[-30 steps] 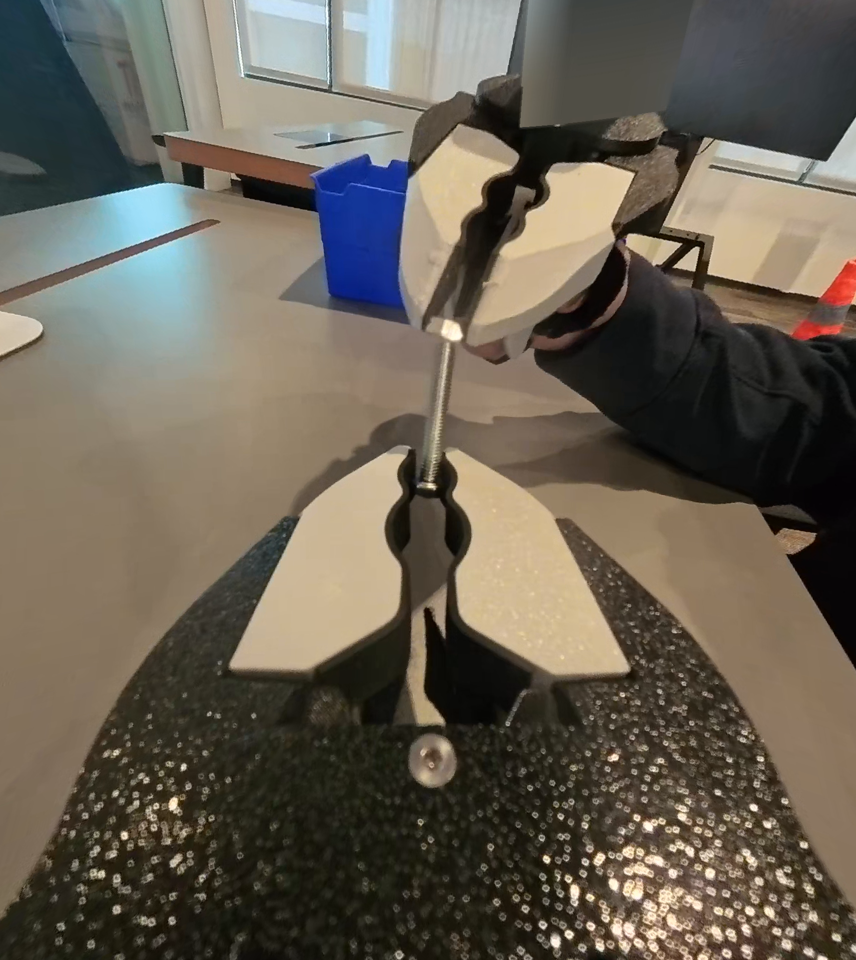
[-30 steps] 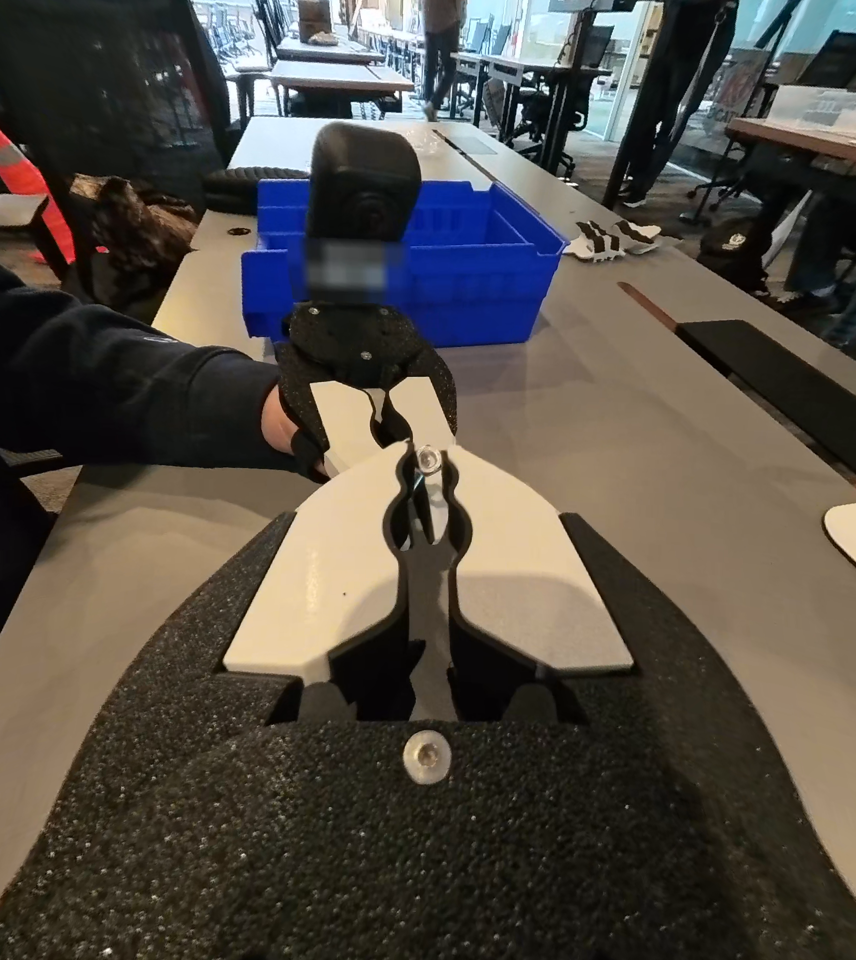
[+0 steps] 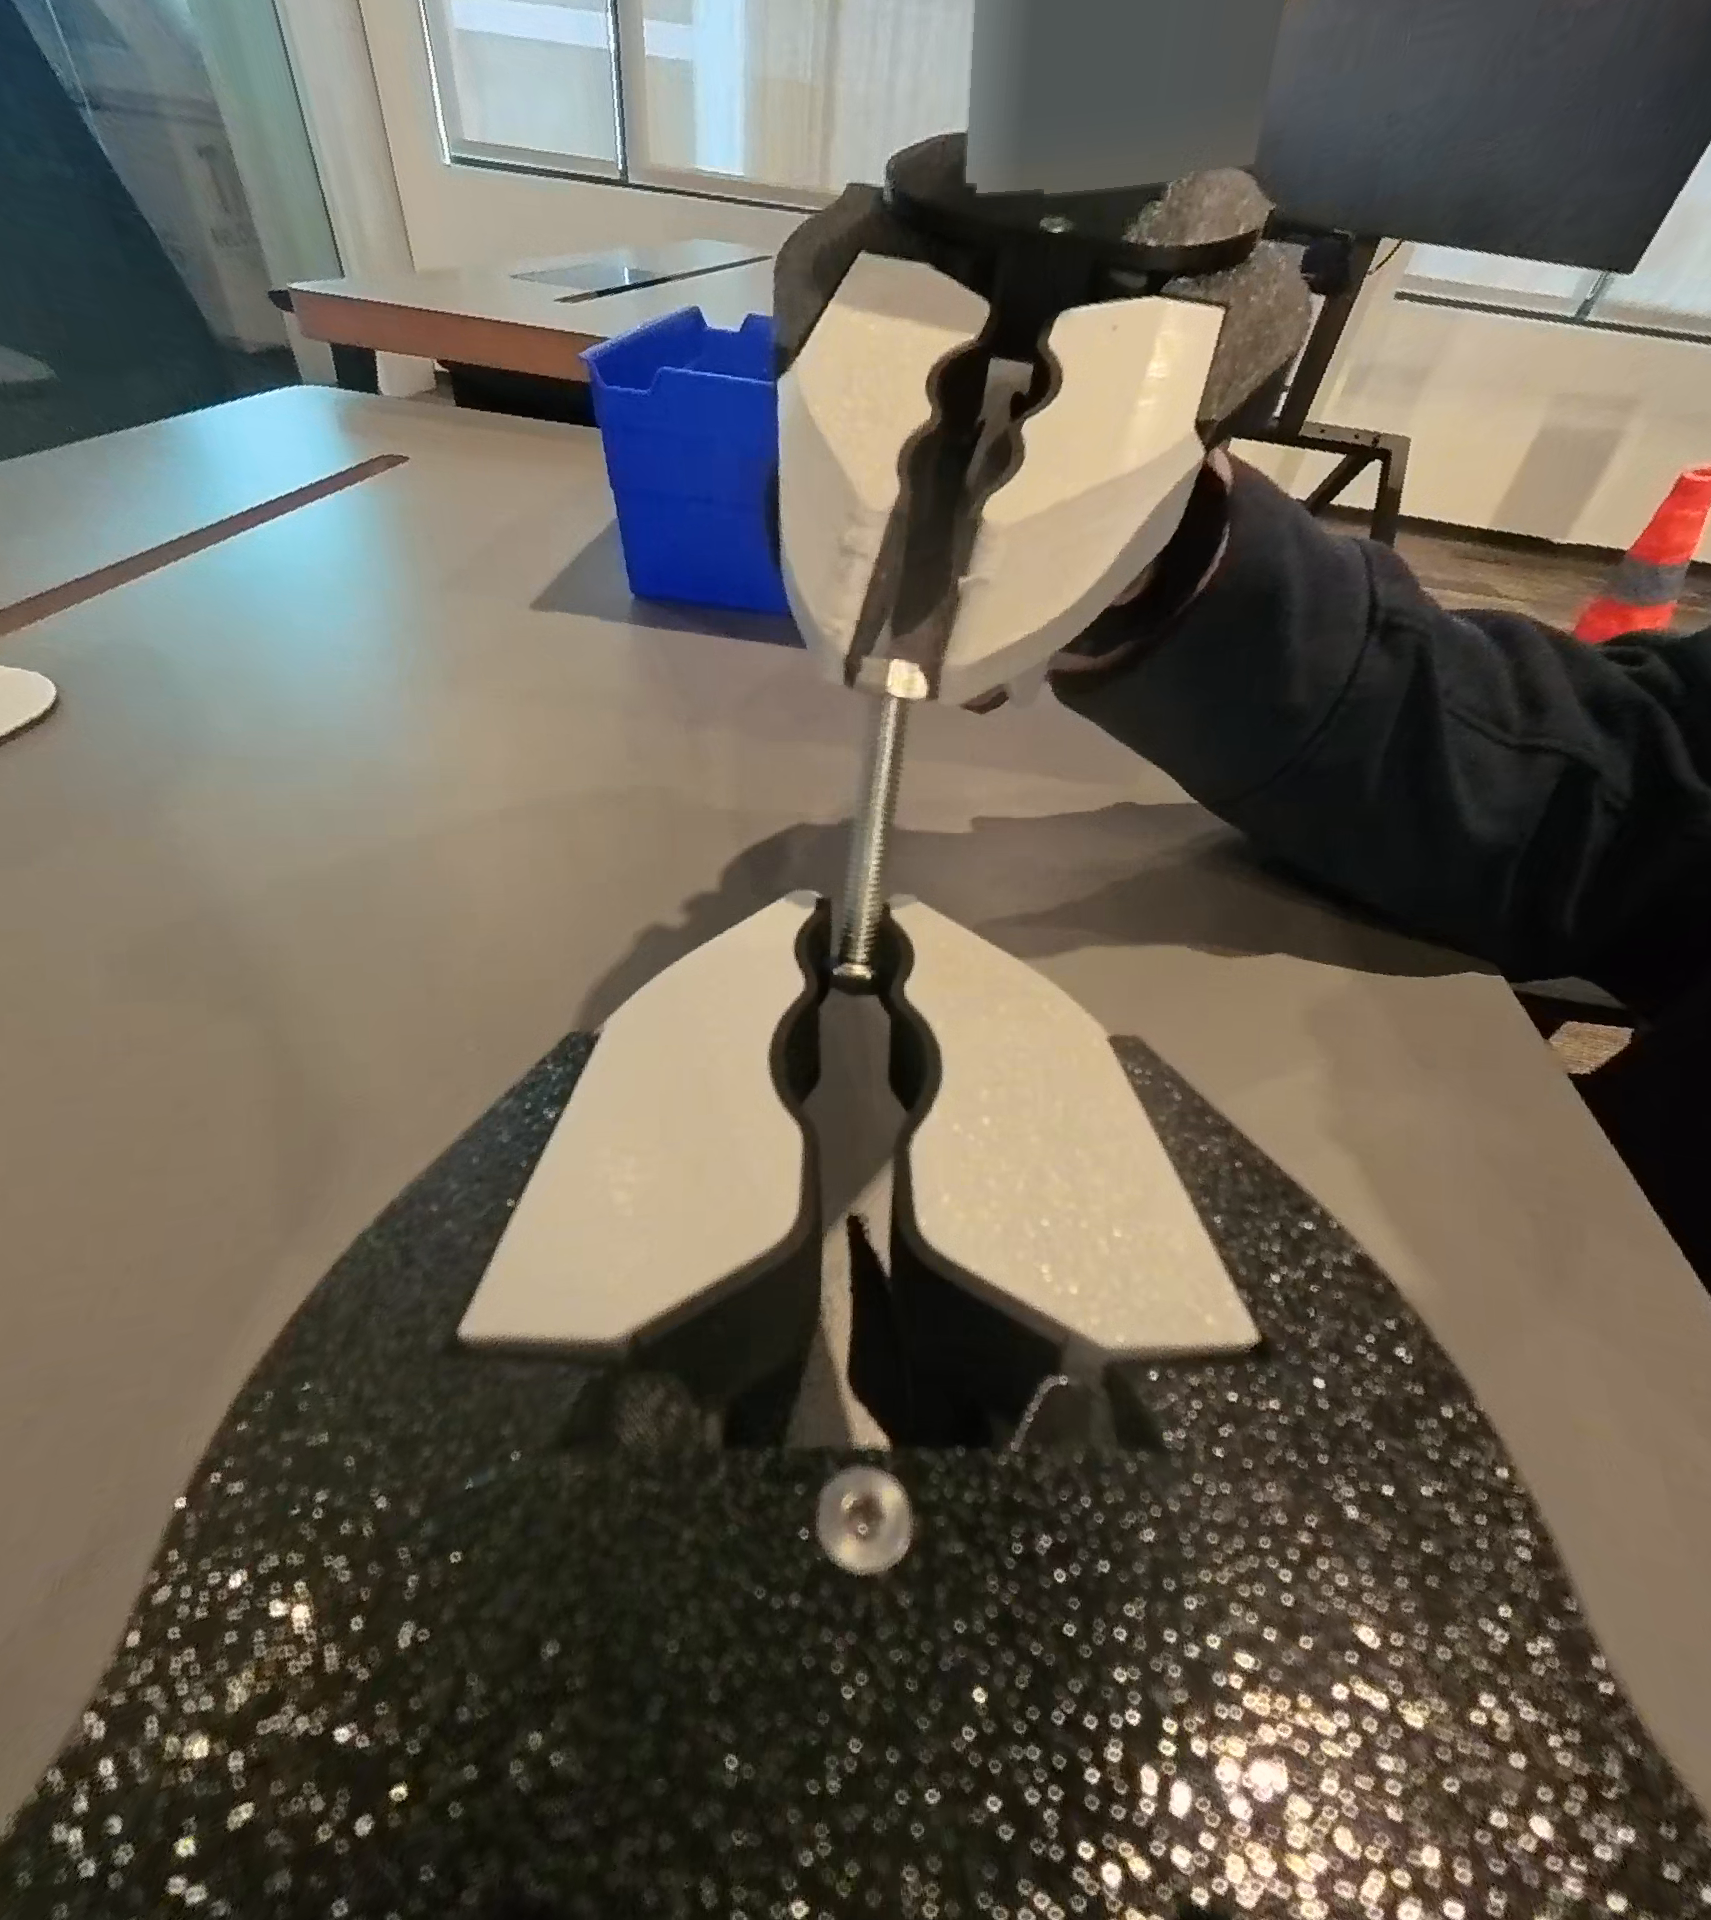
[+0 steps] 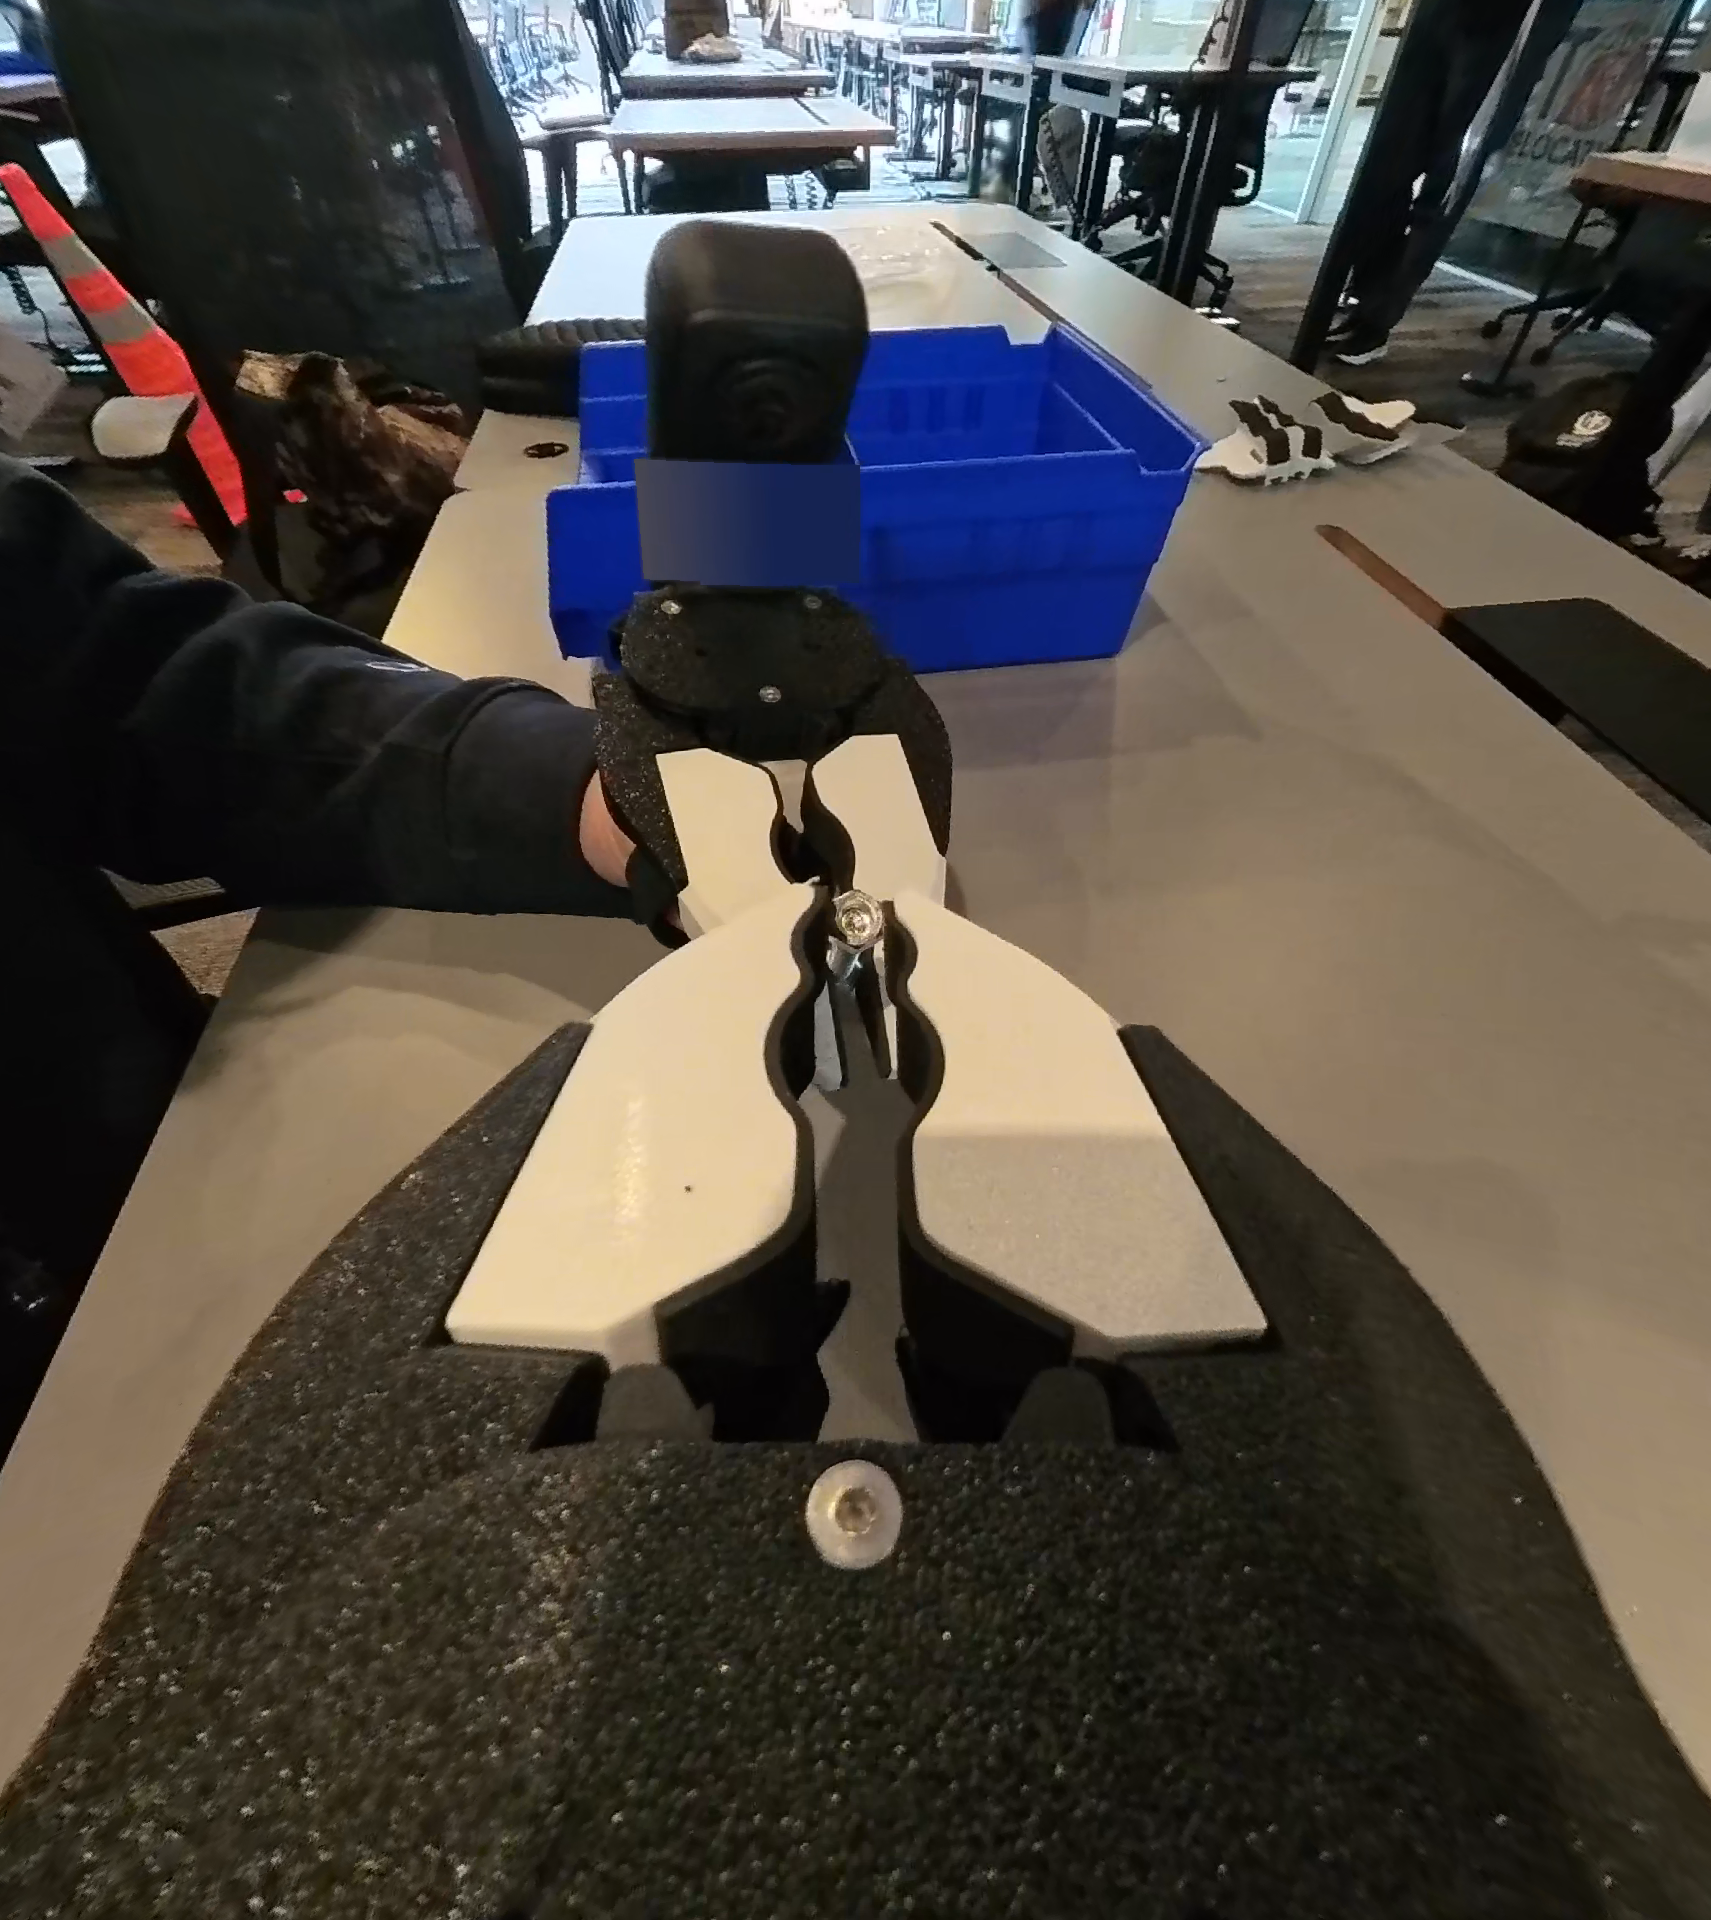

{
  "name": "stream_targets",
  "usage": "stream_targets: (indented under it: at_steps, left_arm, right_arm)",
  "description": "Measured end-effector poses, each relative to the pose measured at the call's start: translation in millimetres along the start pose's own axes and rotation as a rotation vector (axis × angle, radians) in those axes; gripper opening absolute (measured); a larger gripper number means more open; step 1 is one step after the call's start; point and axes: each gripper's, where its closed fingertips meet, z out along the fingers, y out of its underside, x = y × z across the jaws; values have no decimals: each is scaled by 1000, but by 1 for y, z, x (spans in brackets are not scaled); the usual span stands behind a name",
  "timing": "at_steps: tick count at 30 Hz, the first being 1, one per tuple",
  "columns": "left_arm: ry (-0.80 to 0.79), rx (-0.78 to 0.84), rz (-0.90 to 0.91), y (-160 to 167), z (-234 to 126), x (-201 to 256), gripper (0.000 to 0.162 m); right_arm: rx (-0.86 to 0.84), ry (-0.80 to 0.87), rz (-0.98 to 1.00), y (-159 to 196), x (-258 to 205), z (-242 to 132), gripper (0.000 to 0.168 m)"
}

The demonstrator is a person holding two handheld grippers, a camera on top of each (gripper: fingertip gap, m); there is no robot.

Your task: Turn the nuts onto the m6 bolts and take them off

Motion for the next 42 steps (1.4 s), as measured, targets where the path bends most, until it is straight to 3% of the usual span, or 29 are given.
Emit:
stream_targets:
  at_steps: [25, 34, 42]
  left_arm:
    - [18, 17, -19, -2, -1, 0, 8]
    - [-20, 137, -80, -15, -12, -11, 8]
    - [-23, 173, -73, -20, -15, -11, 8]
  right_arm:
    - [50, -29, 10, -4, -2, 1, 14]
    - [258, 83, -15, -29, 11, -7, 27]
    - [221, 58, -43, -24, 3, 9, 26]
